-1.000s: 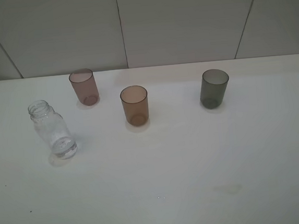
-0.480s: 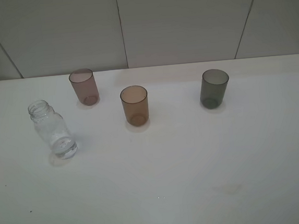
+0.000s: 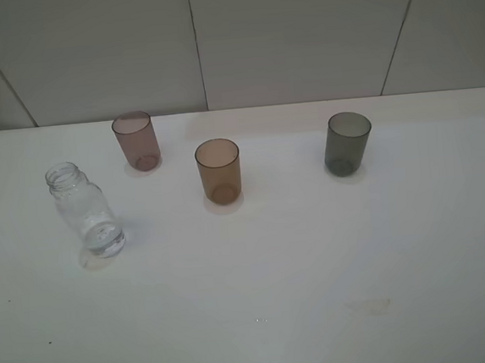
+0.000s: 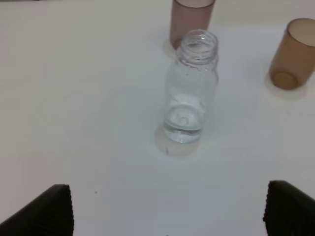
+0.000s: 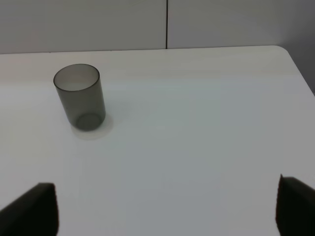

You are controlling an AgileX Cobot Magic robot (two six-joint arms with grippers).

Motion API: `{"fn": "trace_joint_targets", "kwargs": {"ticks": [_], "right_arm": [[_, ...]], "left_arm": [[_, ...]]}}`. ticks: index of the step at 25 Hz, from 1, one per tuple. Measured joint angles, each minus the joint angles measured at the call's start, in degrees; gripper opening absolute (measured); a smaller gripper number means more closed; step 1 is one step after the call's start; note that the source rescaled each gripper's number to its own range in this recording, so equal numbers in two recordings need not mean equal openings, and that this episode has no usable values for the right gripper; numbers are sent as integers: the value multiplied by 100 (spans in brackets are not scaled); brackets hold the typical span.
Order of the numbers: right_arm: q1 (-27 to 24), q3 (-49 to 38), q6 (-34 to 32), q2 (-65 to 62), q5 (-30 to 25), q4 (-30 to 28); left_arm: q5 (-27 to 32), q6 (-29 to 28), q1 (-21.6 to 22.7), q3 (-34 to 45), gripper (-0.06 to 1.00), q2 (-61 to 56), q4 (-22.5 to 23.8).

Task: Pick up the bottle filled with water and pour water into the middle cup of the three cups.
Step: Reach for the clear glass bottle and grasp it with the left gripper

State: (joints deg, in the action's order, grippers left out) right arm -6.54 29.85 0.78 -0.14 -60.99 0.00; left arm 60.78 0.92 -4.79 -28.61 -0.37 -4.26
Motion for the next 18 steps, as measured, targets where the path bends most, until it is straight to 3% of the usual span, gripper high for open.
{"fn": "trace_joint_targets", "kwargs": {"ticks": [3,8,13,18], "right_arm": [[0,0,0,0,0,0],[0,0,0,0,0,0],[0,0,0,0,0,0],[0,0,0,0,0,0]], "left_arm": [[0,0,-257,0,98,0,0],[-95,0,-304,-79,98,0,0],[-1054,0,-699,-187,98,411,0],[-1717,0,-814,-187,98,1937,27]]}}
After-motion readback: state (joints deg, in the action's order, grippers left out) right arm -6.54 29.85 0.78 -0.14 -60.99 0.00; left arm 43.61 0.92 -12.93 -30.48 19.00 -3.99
